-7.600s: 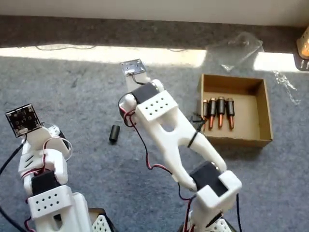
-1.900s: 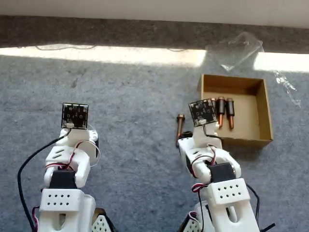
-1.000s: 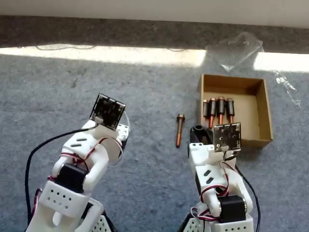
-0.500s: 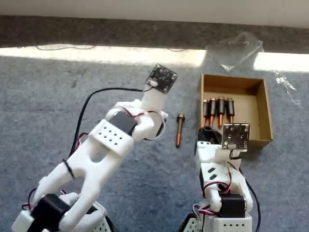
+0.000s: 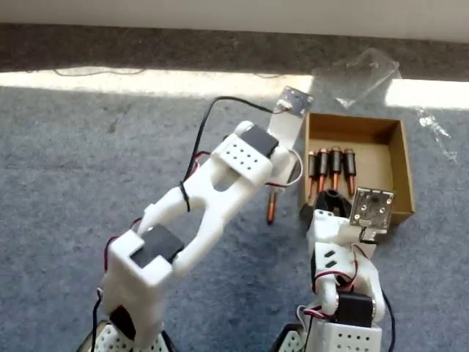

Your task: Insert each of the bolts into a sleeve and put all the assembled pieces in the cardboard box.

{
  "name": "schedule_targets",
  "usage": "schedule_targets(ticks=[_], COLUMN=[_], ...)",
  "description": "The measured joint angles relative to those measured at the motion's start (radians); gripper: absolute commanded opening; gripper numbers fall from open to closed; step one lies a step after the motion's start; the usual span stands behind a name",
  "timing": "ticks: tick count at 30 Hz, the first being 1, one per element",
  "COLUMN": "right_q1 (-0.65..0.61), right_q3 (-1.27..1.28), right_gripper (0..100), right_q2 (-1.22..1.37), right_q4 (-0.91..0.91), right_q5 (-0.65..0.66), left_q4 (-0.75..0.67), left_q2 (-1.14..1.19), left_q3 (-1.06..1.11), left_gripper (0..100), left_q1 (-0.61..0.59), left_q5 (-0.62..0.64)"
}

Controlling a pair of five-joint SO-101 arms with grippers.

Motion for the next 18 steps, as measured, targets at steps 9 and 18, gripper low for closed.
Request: schedule_targets(ticks=[9, 18], right_q1=[0.000, 0.000], right_q3=[0.000, 0.000], right_gripper=[0.5, 0.5], right_q2=[0.000, 0.000], right_q4=[0.000, 0.000], right_q5=[0.000, 0.000], left_q4=[0.301, 0.422], left_q2=[0.321, 0.508], left_q3=[-0.471, -0.767], left_gripper=[10, 9], left_q1=[0.000, -0.002], left_q5=[0.112, 0.115])
